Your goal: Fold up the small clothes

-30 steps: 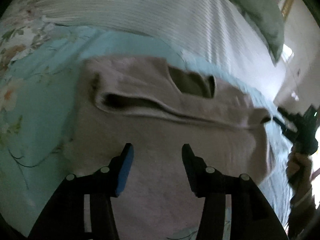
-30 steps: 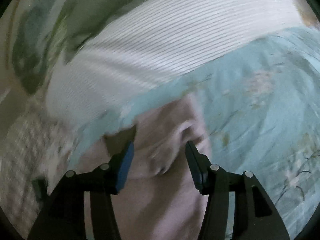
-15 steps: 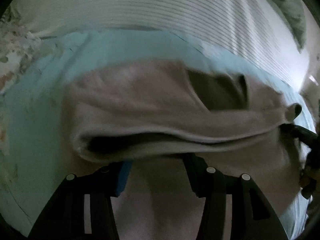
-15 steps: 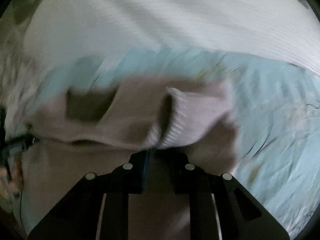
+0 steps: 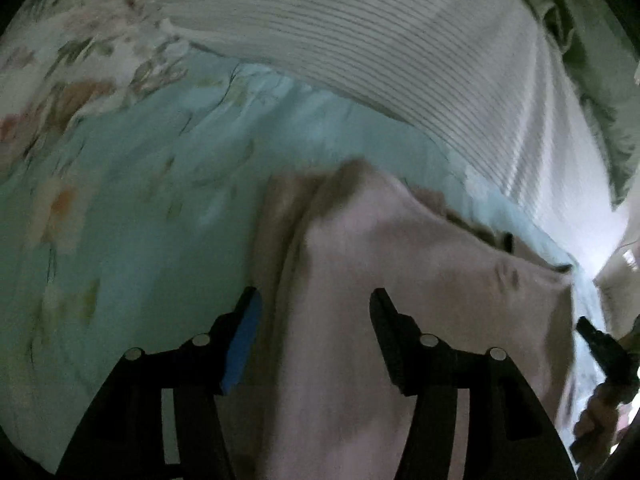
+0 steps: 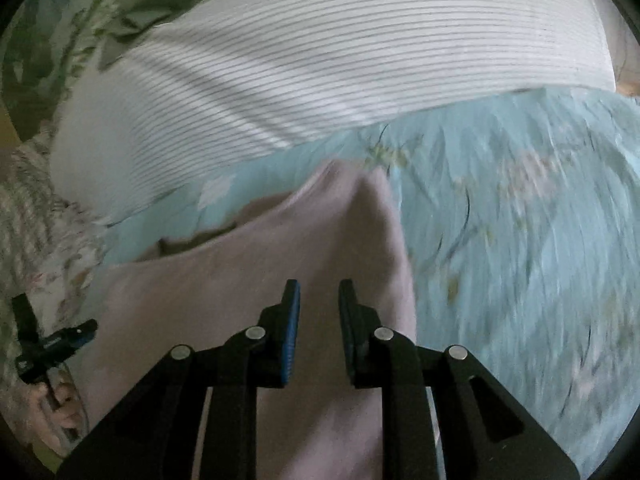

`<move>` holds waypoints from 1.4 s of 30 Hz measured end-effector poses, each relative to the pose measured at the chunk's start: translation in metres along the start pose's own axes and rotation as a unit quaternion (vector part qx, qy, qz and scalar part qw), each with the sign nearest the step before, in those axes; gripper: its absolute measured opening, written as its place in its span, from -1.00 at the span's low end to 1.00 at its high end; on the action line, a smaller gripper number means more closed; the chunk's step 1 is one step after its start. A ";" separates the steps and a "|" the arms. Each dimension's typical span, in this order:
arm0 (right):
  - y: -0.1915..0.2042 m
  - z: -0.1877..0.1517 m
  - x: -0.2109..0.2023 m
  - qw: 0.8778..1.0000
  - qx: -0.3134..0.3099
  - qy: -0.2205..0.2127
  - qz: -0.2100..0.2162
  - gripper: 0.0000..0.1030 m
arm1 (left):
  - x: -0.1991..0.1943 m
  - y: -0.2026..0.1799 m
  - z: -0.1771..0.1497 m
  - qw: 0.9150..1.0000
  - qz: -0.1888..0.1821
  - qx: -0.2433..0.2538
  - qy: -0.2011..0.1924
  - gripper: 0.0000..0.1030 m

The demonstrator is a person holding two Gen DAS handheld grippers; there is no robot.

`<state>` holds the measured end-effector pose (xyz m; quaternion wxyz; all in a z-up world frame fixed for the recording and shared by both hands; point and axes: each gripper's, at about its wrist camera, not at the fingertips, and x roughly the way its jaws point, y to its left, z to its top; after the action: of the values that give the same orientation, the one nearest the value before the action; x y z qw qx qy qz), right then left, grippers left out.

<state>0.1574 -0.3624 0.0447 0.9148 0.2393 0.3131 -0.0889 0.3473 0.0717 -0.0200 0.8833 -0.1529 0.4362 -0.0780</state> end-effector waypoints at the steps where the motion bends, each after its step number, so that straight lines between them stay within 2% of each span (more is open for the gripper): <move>1: 0.003 -0.011 -0.009 1.000 0.002 0.001 0.010 -0.58 | -0.006 -0.002 -0.009 1.000 -0.007 -0.005 -0.002 0.11; 4: 0.012 -0.043 -0.031 0.999 0.014 0.003 0.037 -0.54 | -0.036 -0.005 -0.046 0.999 -0.036 -0.019 -0.008 0.11; 8: 0.020 -0.077 -0.046 0.998 0.025 0.018 0.058 -0.20 | -0.070 -0.008 -0.095 0.998 -0.060 -0.026 -0.007 0.11; 14: 0.027 -0.113 -0.060 0.997 0.031 0.034 0.070 -0.20 | -0.090 -0.007 -0.155 0.995 -0.077 -0.053 0.026 0.17; 18: 0.025 -0.124 -0.071 0.996 0.033 0.036 0.071 -0.18 | -0.087 -0.004 -0.178 0.994 -0.082 -0.067 0.041 0.18; 20: 0.023 -0.126 -0.073 0.996 0.039 0.036 0.071 -0.10 | -0.084 -0.005 -0.185 0.992 -0.086 -0.073 0.050 0.19; 29: 0.027 -0.123 -0.065 0.995 0.041 0.052 0.074 -0.02 | -0.068 -0.001 -0.176 0.988 -0.094 -0.111 0.046 0.31; 32: 0.035 -0.120 -0.060 0.994 0.042 0.053 0.081 0.12 | -0.060 0.006 -0.162 0.987 -0.084 -0.131 0.029 0.31; 37: 0.048 -0.110 -0.044 0.993 0.034 0.065 0.097 0.13 | -0.042 0.023 -0.131 0.981 -0.075 -0.176 0.005 0.31; 40: 0.063 -0.095 -0.020 0.990 0.015 0.092 0.109 0.14 | -0.034 0.029 -0.117 0.978 -0.072 -0.194 -0.006 0.25; 41: 0.069 -0.091 -0.012 0.988 0.010 0.099 0.116 0.14 | -0.033 0.030 -0.113 0.978 -0.070 -0.195 -0.010 0.13; 42: 0.077 -0.086 -0.003 0.986 0.003 0.108 0.125 0.14 | -0.032 0.031 -0.112 0.979 -0.069 -0.194 -0.013 -0.15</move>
<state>0.1331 -0.2532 0.0167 0.8791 0.2871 0.3770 0.0517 0.2393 0.0867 -0.0705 0.8350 -0.3518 0.4202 -0.0503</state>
